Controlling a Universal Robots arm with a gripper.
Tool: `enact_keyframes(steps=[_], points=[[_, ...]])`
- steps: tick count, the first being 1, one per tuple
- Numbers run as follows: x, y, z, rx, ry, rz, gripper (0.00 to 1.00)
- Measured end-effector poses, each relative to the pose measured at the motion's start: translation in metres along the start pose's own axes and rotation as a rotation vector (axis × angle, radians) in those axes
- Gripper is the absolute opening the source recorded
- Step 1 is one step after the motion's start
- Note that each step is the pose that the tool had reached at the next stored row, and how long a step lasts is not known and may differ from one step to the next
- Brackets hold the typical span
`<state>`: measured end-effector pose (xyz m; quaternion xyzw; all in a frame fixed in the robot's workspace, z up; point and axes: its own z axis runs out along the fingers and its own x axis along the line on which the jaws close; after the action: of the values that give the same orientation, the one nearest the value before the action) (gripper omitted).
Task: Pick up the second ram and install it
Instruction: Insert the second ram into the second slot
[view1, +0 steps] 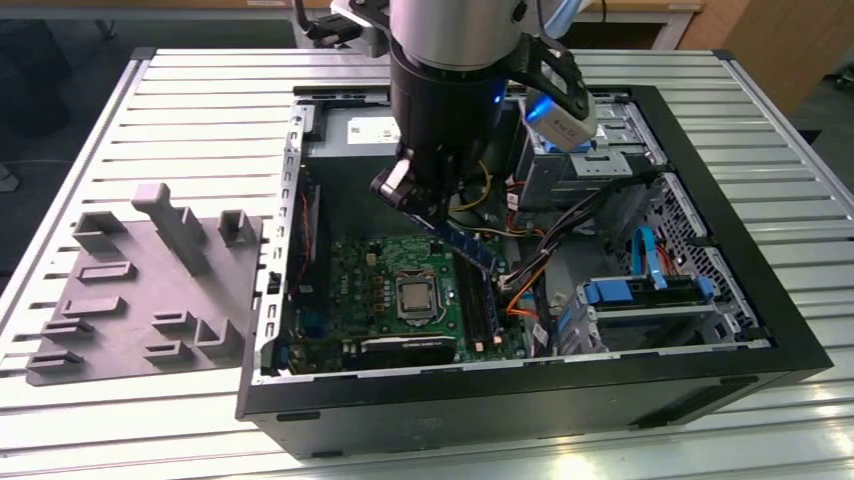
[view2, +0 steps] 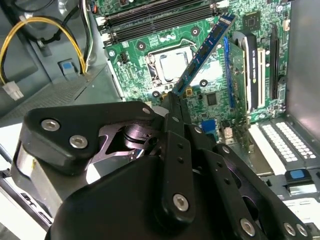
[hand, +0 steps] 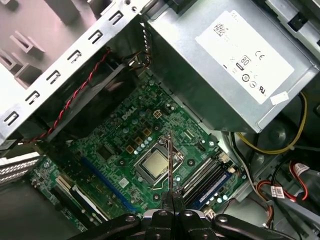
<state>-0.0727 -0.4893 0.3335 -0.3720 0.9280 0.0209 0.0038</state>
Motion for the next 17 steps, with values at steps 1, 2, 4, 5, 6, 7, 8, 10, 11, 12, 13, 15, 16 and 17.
enact_keyframes(steps=[1,2,4,5,6,7,8,10,11,12,13,15,16,17], points=[[0.0000,0.0000,0.0000,0.0002,-0.0003,0.010,0.11],[0.0000,0.0000,0.0001,0.0005,-0.0008,0.020,0.11],[0.0000,0.0000,0.0002,0.0009,-0.0015,0.042,0.11],[0.0000,0.0000,0.0002,0.0012,-0.0019,0.053,0.11],[0.0000,0.0000,0.0003,0.0014,-0.0024,0.064,0.11],[0.0000,0.0000,0.0003,0.0017,-0.0027,0.074,0.11],[0.0000,0.0000,0.0003,0.0019,-0.0030,0.084,0.11],[0.0000,0.0000,0.0004,0.0024,-0.0038,0.105,0.11],[0.0000,0.0000,0.0004,0.0026,-0.0042,0.116,0.11],[0.0000,0.0000,0.0005,0.0029,-0.0045,0.126,0.11],[0.0000,0.0000,0.0005,0.0031,-0.0049,0.136,0.11],[0.0000,0.0000,0.0006,0.0035,-0.0057,0.157,0.11],[0.0000,0.0000,0.0006,0.0038,-0.0060,0.167,0.11],[0.0000,0.0000,0.0006,0.0041,-0.0065,0.179,0.11]])
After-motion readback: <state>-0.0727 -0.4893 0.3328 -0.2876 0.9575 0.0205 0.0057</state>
